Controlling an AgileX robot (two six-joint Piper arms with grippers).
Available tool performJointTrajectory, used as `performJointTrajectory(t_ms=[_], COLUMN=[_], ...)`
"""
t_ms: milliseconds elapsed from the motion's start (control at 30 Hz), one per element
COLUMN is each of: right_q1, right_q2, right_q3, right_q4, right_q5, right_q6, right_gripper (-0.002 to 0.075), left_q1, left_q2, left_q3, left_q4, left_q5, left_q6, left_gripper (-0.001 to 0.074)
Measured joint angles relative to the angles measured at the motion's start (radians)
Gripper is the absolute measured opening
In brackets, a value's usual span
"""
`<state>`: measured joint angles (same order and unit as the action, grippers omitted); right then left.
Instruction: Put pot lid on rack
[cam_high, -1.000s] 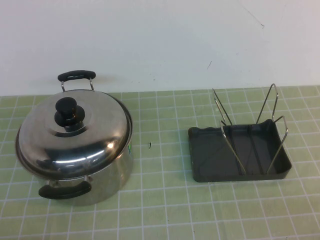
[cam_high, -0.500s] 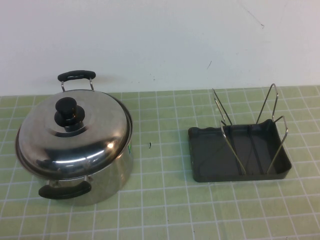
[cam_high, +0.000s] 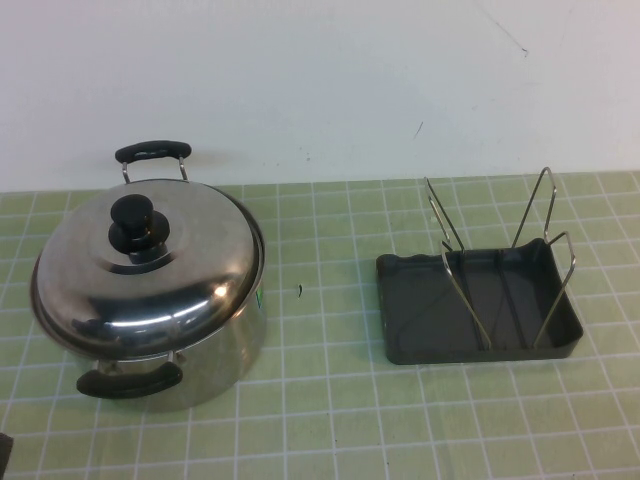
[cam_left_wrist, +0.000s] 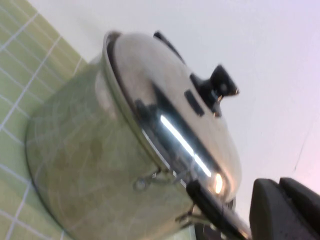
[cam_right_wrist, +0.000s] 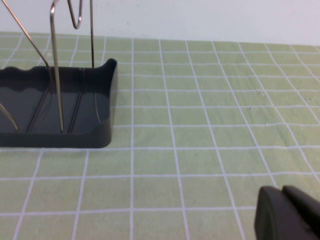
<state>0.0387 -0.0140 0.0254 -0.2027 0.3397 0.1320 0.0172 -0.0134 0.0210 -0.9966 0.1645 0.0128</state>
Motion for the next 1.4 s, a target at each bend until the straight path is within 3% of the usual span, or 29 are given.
performJointTrajectory(t_ms=[267, 500, 633, 733, 833, 933, 1000, 1100, 1200, 1400], right_q1=[0.000, 0.000, 0.000, 0.000, 0.000, 0.000, 0.000, 0.000, 0.000, 0.000], right_q2=[0.000, 0.000, 0.000, 0.000, 0.000, 0.000, 0.000, 0.000, 0.000, 0.000], right_q3=[0.000, 0.000, 0.000, 0.000, 0.000, 0.000, 0.000, 0.000, 0.000, 0.000], right_q4=[0.000, 0.000, 0.000, 0.000, 0.000, 0.000, 0.000, 0.000, 0.000, 0.000], right_q5=[0.000, 0.000, 0.000, 0.000, 0.000, 0.000, 0.000, 0.000, 0.000, 0.000], right_q6=[0.000, 0.000, 0.000, 0.000, 0.000, 0.000, 0.000, 0.000, 0.000, 0.000], right_gripper=[-0.0001, -0.0001, -0.0001, -0.0001, -0.0001, -0.0001, -0.0001, -0.0001, -0.0001, -0.0001], left_q1=[0.000, 0.000, 0.000, -0.008, -0.060, -0.155, -0.208, -0.257, -0.266, -0.266], left_q2=[0.000, 0.201, 0.372, 0.472, 0.545, 0.617, 0.679, 0.801, 0.921, 1.160], left_q3=[-0.011, -0.288, -0.406, -0.447, -0.450, -0.454, -0.458, -0.460, -0.460, -0.461], left_q4=[-0.068, 0.142, 0.353, 0.739, 1.061, 1.216, 1.272, 1.303, 1.301, 1.092], left_q5=[-0.046, 0.169, 0.136, 0.039, -0.119, -0.310, -0.421, -0.550, -0.647, -0.871], left_q6=[0.144, 0.430, 0.406, 0.079, -0.261, -0.433, -0.458, -0.446, -0.392, -0.160], left_gripper=[-0.0003, -0.0003, 0.0004, 0.0087, 0.0298, 0.0528, 0.0608, 0.0646, 0.0636, 0.0614])
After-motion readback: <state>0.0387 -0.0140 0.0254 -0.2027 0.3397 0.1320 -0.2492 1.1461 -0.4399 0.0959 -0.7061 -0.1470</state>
